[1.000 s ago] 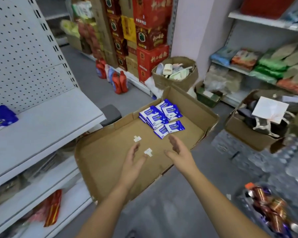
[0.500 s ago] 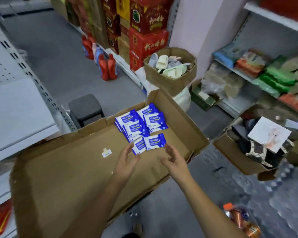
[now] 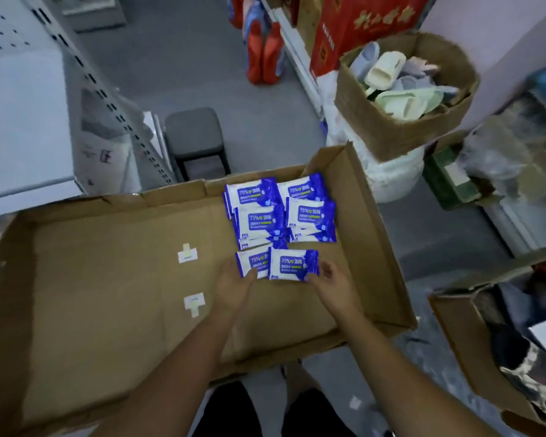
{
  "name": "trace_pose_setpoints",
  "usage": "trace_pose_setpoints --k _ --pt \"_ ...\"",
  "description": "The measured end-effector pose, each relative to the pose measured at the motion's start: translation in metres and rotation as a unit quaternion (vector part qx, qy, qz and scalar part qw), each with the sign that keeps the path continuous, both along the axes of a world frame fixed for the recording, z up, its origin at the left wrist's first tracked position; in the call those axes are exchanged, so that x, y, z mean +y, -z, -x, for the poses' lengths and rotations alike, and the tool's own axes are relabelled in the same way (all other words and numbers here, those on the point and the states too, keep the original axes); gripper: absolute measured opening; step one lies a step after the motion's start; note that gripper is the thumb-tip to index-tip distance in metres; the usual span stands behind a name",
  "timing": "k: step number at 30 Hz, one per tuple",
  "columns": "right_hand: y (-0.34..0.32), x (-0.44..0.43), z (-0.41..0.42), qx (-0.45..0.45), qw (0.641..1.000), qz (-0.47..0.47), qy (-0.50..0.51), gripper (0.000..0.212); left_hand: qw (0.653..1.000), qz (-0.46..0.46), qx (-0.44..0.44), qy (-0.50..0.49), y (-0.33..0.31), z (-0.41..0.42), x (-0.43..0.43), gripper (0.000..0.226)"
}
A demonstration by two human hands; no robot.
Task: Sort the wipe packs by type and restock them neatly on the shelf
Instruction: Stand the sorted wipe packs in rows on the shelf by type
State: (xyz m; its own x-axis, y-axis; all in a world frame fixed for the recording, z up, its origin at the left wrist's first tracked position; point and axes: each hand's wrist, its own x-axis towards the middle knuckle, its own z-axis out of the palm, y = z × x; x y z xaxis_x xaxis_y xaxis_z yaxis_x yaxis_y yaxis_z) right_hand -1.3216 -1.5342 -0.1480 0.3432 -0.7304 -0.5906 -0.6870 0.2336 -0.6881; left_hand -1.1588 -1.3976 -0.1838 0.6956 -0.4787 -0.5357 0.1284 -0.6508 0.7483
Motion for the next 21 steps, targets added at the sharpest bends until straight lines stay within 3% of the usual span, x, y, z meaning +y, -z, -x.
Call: trace_pose_setpoints --k 3,5,7,10,14,18,21 --pt "0.028 -0.026 -0.012 0.061 0.998 0.003 -0.028 0.034 0.997 -0.066 0.022 -0.037 0.045 -0.002 -0.012 0.056" --pt "0.051 -0.037 -0.022 0.096 0.994 -0.001 -0.043 0.060 0.991 -0.108 0.032 -0.071 0.091 -0.001 -0.019 0.085" --pt "0.076 -0.037 -0.029 0.145 0.987 0.004 -0.069 0.081 0.984 -0.148 0.022 -0.099 0.089 0.003 -0.033 0.099" --pt "0.094 -0.029 -0.038 0.222 0.966 0.081 -0.103 0.089 0.975 -0.188 -0.015 -0.117 0.083 0.008 -0.045 0.076" --pt "0.097 -0.031 -0.041 0.228 0.960 0.109 -0.120 0.072 0.980 -0.078 0.081 -0.162 0.074 0.002 -0.045 0.034" --pt "0.085 -0.025 -0.040 0.087 0.994 0.013 -0.072 0.042 0.977 -0.023 0.078 -0.199 0.048 0.000 -0.008 0.027" --pt "0.063 -0.009 -0.041 -0.002 0.998 -0.037 -0.057 0.042 0.971 0.014 0.078 -0.227 0.024 -0.008 0.041 0.029"
